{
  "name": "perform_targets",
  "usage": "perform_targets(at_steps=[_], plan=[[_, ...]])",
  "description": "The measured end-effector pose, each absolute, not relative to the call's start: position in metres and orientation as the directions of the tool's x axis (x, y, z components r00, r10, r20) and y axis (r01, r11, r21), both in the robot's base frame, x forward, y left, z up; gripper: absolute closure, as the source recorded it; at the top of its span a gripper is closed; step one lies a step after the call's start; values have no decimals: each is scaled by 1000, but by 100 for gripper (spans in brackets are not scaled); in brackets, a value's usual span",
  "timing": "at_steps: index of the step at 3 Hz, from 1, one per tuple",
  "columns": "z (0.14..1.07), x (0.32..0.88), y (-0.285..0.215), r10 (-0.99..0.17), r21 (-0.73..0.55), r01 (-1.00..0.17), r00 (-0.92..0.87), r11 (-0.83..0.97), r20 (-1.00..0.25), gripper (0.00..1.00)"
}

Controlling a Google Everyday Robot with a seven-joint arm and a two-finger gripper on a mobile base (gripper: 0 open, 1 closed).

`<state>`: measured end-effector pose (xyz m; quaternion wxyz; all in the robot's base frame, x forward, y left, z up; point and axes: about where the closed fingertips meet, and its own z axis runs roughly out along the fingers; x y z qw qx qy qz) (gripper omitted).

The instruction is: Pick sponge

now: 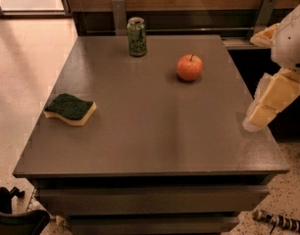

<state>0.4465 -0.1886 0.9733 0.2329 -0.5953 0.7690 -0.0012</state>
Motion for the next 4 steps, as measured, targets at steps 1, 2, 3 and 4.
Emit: perform_targets(at_steps=[1, 2, 3, 4], plan=[[965, 461, -138, -836, -253, -924, -112, 286, -537, 0], [962, 469, -84, -707, -223, -931, -49, 288, -705, 0], [959, 467, -37, -560, -191, -937, -7, 294, -828, 0], [976, 457, 21, -349, -159, -944, 51, 289, -936, 0]])
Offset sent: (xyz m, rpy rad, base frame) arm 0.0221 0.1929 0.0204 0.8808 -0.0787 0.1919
